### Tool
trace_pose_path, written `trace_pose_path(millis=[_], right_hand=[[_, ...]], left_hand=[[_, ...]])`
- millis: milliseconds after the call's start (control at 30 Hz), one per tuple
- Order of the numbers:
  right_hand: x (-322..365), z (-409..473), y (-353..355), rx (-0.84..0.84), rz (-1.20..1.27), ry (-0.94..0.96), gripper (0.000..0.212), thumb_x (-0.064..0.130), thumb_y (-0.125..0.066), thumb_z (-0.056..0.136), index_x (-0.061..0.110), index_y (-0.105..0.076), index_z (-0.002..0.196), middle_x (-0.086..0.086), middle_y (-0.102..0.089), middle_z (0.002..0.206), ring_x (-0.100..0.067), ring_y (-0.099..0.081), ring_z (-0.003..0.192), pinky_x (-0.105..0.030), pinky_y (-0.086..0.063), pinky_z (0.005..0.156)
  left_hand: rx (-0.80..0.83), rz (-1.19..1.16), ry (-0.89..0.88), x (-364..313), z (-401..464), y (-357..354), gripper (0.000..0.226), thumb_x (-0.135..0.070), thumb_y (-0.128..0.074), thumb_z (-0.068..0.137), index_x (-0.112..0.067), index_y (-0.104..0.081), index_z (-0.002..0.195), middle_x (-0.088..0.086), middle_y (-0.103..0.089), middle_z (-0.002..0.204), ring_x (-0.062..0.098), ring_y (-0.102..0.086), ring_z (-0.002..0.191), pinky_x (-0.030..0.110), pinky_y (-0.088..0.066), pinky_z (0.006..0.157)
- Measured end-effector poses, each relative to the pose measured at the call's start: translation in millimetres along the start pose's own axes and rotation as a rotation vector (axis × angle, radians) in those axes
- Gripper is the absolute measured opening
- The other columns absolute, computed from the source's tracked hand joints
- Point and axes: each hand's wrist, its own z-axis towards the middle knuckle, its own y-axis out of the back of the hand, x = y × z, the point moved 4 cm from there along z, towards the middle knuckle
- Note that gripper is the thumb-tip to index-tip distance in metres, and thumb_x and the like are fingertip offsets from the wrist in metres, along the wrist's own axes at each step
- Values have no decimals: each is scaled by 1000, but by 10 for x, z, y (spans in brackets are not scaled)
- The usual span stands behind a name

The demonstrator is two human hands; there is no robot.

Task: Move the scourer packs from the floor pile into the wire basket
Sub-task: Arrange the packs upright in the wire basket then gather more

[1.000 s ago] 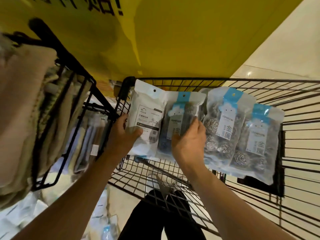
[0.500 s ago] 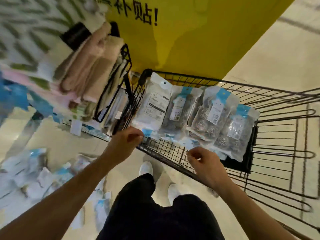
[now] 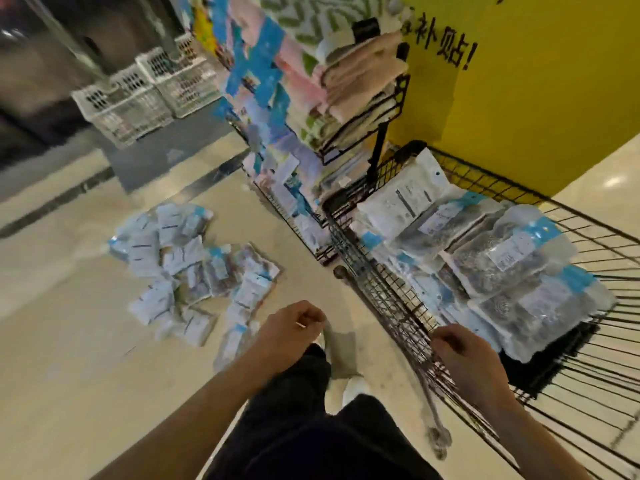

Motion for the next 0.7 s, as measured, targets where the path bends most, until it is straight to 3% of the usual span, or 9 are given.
trace_pose_path(millis=[167,300,467,567,633,700], right_hand=[[138,-98,-194,76,-63,84,7,23,-67,103,28,-71,100,3,-74,94,-15,-67,84,-25,-43,64],[247,-182,-591,140,-182,128,6,27,-68,102,32,-70,100,11,-72,97,-9,-66,87,-31,-48,73],[457,-387,-1370,259,-306,87,15,16,-70,98,28,-73,90,0,-77,89,-22,-74,78,-42,-59,80],[662,-596,-2024,343,-384,117,17,16,-69,98,30,-74,90,4,-78,89,-23,-76,81,-42,-60,80],[825,-794,-2525,377,-414,147,16,19,-69,99,32,-73,91,8,-77,94,-17,-74,86,-36,-59,81],[1021,-1026,-3056,421,-447,186,17,20,-67,100,34,-71,91,12,-75,97,-9,-70,88,-20,-51,72]], left_hand=[[-34,-76,86,476,-701,-81,19,-27,-62,100,-45,-66,94,-17,-72,100,2,-67,89,26,-57,82],[-77,-124,189,1046,-1206,-37,17,-31,-58,103,-37,-68,114,-16,-70,114,2,-65,98,15,-48,76],[-152,-311,362,2009,-1725,134,15,-32,-59,103,-40,-69,112,-19,-70,115,2,-68,100,21,-54,86],[-204,-413,454,2715,-2027,317,14,-29,-61,101,-39,-69,108,-18,-69,114,4,-68,98,24,-53,85],[-298,-471,527,3261,-2267,504,15,-27,-63,100,-40,-69,103,-14,-72,110,6,-70,95,30,-56,88],[-398,-501,614,3841,-2537,696,16,-23,-66,99,-38,-71,98,-11,-76,101,9,-72,90,36,-57,89]])
